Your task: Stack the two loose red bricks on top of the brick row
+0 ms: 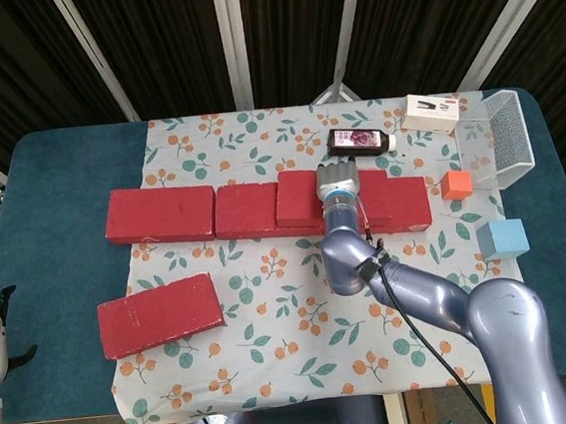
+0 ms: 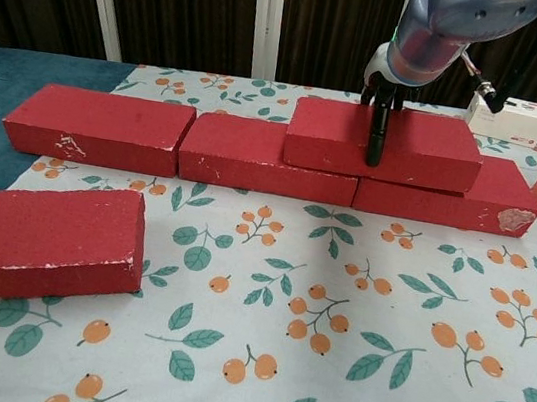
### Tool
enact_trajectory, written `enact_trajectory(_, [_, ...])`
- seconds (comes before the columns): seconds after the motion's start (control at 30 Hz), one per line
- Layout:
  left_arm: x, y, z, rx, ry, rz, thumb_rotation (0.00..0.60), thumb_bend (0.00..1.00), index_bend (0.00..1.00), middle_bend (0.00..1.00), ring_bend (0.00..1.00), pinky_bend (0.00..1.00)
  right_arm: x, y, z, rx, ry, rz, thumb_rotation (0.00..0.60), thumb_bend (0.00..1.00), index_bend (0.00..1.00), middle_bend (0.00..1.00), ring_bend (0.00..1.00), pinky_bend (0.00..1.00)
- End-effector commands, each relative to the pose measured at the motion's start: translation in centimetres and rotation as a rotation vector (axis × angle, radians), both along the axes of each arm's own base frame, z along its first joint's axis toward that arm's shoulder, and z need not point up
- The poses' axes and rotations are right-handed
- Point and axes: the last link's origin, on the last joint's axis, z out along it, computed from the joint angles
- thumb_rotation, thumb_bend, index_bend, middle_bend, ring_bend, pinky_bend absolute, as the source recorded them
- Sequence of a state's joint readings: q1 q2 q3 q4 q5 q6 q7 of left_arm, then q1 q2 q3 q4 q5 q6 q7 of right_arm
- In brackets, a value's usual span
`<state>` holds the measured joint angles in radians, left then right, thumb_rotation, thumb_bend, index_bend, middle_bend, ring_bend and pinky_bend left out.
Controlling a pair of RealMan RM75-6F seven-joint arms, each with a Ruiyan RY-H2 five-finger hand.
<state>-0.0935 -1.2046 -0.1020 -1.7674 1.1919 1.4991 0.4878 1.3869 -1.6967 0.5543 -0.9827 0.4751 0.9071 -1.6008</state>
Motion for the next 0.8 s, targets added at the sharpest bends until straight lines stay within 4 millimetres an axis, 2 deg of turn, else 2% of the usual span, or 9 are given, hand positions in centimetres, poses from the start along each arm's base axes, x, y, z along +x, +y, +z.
enact_trajectory(0.03, [-0.01, 0.02, 0.00, 0.001, 0.001, 0.001, 0.600, 0.01, 0.16, 0.06, 0.01, 0.05, -0.13, -0.05, -0.10, 0.001, 0.002, 0.000, 0.600, 0.10, 0.22, 0.25, 0.26, 0.00])
enact_trajectory(0.37, [-0.02, 0.10, -0.14, -0.003, 0.007, 0.004, 0.600, 0.01, 0.16, 0.06, 0.01, 0.05, -0.28, -0.11, -0.41, 0.007, -0.003, -0.001, 0.600, 0.10, 0.21, 0.24, 0.15, 0.00])
enact_trajectory(0.8, [-0.05, 0.11, -0.13, -0.001, 0.007, 0.007, 0.600, 0.01, 0.16, 0.06, 0.01, 0.05, 0.06, -0.07, -0.01, 0.009, -0.017, -0.010, 0.600, 0.10, 0.12, 0.08, 0.01, 0.00])
